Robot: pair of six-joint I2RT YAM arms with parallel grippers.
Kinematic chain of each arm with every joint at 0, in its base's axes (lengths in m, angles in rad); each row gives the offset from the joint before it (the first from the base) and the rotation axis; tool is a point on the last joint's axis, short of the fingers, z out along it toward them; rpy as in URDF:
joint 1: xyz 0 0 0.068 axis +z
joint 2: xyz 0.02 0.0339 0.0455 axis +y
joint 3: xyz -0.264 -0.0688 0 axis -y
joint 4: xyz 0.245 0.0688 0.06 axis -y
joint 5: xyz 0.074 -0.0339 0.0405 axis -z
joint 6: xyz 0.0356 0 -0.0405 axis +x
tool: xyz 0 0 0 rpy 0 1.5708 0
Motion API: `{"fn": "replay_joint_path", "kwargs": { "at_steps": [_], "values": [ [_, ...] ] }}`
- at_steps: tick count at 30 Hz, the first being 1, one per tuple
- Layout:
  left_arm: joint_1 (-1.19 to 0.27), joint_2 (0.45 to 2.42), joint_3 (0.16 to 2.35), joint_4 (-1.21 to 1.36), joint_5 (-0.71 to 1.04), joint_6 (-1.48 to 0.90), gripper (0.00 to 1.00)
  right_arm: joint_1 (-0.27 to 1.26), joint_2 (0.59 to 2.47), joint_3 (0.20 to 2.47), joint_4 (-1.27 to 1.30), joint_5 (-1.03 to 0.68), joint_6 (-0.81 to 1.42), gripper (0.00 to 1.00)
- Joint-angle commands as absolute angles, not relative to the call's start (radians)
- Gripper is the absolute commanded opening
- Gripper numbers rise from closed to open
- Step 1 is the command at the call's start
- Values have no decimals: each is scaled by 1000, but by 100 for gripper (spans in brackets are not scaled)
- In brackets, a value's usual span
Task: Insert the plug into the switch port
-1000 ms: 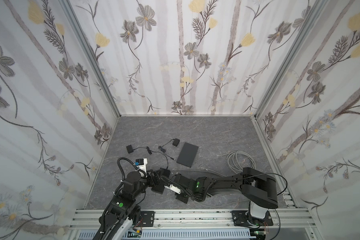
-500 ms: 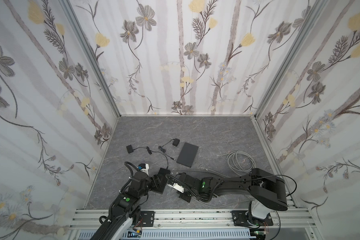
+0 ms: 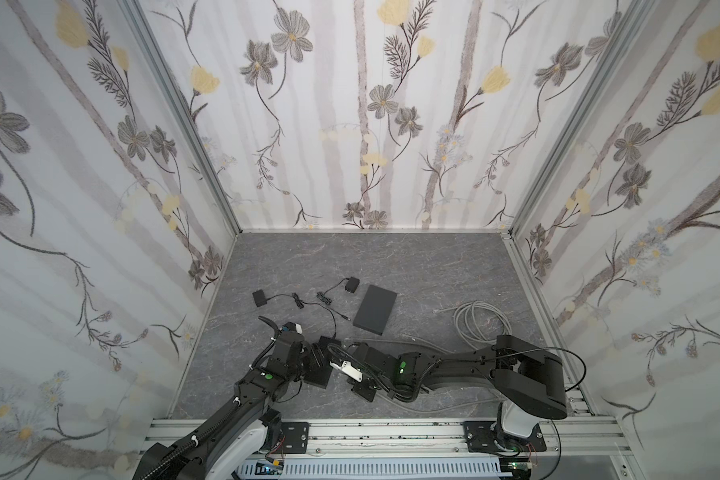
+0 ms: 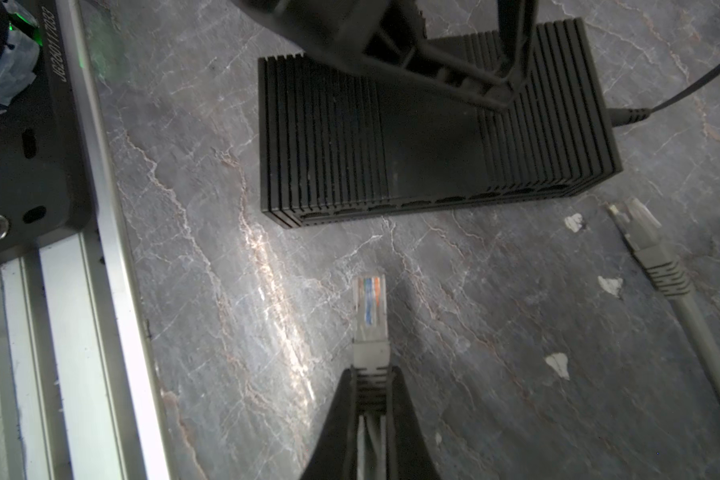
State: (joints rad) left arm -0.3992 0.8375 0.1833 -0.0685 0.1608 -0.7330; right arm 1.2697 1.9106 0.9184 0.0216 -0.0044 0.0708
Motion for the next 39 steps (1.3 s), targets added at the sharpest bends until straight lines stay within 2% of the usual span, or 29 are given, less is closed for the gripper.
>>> {"fn": "replay_joint_path", "kwargs": {
  "at_steps": [1, 21, 30, 39],
  "values": [
    [-397, 844, 187, -23, 174, -712, 61, 1269, 1933, 945, 56, -16, 83, 0],
    [-397, 877, 165, 37, 230, -719, 61, 1270, 2005, 1010, 51, -52, 98, 0],
    [-402, 847, 122, 62, 245, -765, 55, 1270, 2008, 1029, 63, -48, 109, 0],
    [-414, 759, 64, 52, 226, -822, 52, 1258, 2022, 1063, 49, 42, 163, 0]
  ]
}}
